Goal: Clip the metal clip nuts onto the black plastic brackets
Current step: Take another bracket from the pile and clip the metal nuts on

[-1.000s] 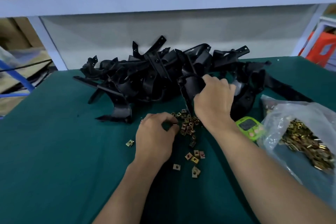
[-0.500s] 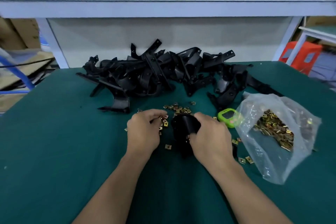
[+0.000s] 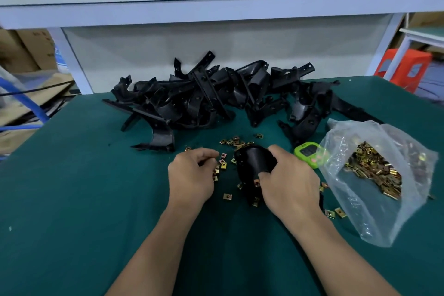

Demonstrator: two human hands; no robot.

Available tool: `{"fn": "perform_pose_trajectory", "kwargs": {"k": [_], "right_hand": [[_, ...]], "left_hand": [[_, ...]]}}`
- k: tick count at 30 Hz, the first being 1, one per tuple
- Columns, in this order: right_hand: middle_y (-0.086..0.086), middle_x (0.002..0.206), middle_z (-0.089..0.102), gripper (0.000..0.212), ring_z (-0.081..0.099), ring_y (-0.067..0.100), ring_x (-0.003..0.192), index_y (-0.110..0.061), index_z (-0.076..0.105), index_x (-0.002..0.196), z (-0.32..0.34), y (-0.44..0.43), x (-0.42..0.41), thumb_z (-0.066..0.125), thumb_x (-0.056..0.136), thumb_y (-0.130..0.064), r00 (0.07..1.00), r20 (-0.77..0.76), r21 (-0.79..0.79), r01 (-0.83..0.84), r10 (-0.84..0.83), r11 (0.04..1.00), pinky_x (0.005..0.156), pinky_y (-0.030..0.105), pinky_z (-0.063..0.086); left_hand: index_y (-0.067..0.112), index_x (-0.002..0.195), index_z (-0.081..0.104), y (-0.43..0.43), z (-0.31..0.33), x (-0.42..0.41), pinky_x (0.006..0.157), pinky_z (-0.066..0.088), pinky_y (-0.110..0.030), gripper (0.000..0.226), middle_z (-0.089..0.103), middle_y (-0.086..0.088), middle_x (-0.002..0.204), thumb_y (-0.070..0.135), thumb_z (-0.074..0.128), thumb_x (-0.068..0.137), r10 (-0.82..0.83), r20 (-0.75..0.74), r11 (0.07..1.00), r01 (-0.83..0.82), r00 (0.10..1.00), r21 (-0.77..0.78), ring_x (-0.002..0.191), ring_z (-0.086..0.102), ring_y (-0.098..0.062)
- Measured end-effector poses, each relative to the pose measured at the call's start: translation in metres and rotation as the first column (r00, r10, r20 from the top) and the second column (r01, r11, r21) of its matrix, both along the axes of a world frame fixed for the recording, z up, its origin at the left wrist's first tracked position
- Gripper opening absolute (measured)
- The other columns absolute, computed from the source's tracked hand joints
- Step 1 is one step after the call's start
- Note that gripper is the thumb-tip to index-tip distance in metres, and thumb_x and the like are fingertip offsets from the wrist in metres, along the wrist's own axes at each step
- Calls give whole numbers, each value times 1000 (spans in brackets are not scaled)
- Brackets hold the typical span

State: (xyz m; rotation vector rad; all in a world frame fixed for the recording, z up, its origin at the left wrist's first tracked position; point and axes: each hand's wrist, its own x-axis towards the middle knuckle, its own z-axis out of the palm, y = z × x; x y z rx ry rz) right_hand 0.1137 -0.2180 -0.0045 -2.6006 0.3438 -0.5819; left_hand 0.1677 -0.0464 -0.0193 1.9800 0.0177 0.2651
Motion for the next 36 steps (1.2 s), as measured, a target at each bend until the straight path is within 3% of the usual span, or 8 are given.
{"fn": "perform_pose_trajectory", "kwargs": {"k": [3,6,12,17,21,25,31,36], "right_hand": [[-11,67,55,18,52,16,61,-28,59,95,1,2,-1,66,80,-22,997,-73,-24,-24,22,999,54,31,32],[-8,74,62,34,59,24,71,-30,62,111,3,3,-2,65,79,-22,991,-125,-18,-42,40,999,63,33,41],[-10,75,61,34,55,21,67,-33,61,115,7,5,-3,70,82,-29,997,-80,-14,18,-19,1000,60,31,37],[-8,77,62,72,61,22,72,-27,36,145,6,3,-3,70,84,-45,990,-94,-84,97,-105,992,62,34,45],[-6,114,65,89,58,22,111,-24,27,158,5,0,-8,72,82,-39,996,-88,-160,-32,18,987,98,39,44],[-10,137,57,80,50,18,125,-25,48,147,12,6,-11,71,71,-16,969,77,-155,-220,234,963,105,38,40],[-29,106,58,45,58,2,103,-33,69,125,1,18,-12,75,86,-10,903,241,125,-391,354,912,93,28,50],[-23,94,65,40,60,7,94,-44,68,112,-3,12,-8,79,82,-19,908,244,177,-387,340,905,81,23,50]], "left_hand": [[39,83,79,-1,-1,4,57,45,-2,33,69,24,80,9,71,93,-8,-12,1000,7,1000,-17,76,62,17],[46,74,74,-2,-1,6,56,47,-5,43,71,23,79,9,69,94,-12,-21,999,11,1000,-33,76,63,13],[48,75,73,-1,-2,5,62,42,2,44,71,20,87,9,69,94,0,-26,998,-1,1000,-70,81,59,20],[49,71,73,-2,-1,1,59,41,2,47,70,24,84,8,69,93,10,-37,996,-13,999,-90,79,58,23],[49,68,75,-3,4,-3,60,45,-2,46,72,26,75,9,73,91,34,-19,995,-35,999,-89,77,63,16],[48,75,74,-5,10,-9,69,45,2,42,71,35,75,7,80,83,12,31,994,-9,999,-112,77,66,16],[39,83,82,-10,16,-13,80,59,-31,39,79,9,81,1,81,76,-143,48,950,151,989,-275,81,76,-9],[33,82,83,-11,17,-15,71,58,-28,30,78,-3,75,15,76,59,-239,16,909,230,971,-347,77,76,-19]]}}
